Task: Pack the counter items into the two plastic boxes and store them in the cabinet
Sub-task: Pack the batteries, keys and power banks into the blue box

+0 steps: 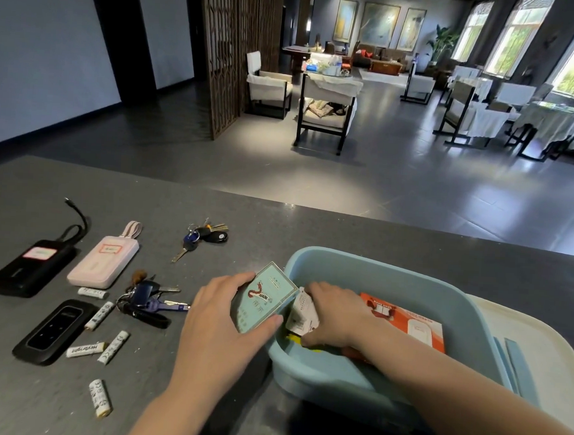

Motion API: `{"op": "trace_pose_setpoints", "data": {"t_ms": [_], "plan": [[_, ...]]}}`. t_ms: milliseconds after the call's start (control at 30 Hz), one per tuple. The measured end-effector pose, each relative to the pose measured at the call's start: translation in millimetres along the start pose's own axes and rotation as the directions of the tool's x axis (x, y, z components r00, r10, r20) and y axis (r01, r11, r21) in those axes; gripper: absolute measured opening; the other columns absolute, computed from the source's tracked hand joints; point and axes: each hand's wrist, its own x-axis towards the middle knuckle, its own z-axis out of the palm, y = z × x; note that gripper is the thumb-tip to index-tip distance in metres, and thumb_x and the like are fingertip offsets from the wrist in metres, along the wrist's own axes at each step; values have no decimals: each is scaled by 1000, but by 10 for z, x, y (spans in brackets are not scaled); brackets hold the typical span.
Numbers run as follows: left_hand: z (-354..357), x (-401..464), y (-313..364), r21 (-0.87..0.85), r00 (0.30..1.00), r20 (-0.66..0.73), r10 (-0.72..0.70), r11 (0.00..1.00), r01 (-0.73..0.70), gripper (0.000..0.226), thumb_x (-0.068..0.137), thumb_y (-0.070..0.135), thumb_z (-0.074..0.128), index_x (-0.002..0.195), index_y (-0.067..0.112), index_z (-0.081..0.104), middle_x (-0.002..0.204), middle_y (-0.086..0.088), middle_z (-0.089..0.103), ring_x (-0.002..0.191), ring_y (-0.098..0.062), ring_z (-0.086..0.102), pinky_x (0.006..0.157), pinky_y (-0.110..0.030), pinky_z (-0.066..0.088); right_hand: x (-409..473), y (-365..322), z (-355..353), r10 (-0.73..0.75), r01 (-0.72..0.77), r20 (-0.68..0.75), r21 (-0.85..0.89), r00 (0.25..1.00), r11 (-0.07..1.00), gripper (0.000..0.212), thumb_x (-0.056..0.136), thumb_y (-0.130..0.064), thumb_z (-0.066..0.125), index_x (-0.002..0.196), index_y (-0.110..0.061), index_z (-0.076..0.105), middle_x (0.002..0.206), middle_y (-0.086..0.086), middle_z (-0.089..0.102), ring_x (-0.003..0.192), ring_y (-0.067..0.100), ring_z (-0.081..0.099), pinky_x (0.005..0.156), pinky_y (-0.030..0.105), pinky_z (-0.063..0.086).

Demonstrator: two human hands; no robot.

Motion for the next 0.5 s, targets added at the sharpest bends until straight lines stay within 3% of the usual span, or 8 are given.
{"op": "trace_pose_setpoints", "data": {"t_ms": [167,267,367,433,500], "plan": [[15,21,14,10,1000,0,15,1000,-15,58,61,45,79,112,48,50,107,29,48,105,0,45,86,-25,37,5,-48,-44,-26,26,22,-27,999,999,78,68,-64,68,132,-26,47,131,-2,54,116,22,52,93,36,46],[-24,72,78,41,998,35,54,998,-56,59,61,47,79,114,45,52,106,26,50,104,-1,45,85,-26,37,-200,80,-287,57,-46,-54,185,997,982,79,73,-63,68,140,-31,42,140,-8,49,124,15,50,98,38,46],[5,228,248,122,981,158,109,984,-129,60,63,52,75,118,40,51,109,20,50,105,-5,45,88,-30,39,-606,331,-446,219,-128,-217,369,951,921,62,75,-55,70,131,-38,49,124,-13,59,104,5,58,88,30,50],[138,353,422,216,954,261,147,954,-206,64,66,60,68,123,38,48,115,15,52,109,-10,47,91,-30,37,-879,431,-416,347,-163,-341,468,874,869,47,77,-45,72,121,-38,57,106,-18,63,90,0,58,79,24,48],[384,450,582,319,918,368,149,907,-275,69,70,65,61,130,35,42,124,11,52,114,-14,48,91,-32,37,-1050,433,-331,436,-156,-417,555,798,817,41,77,-36,74,115,-34,60,93,-22,60,87,1,58,79,26,50]]}}
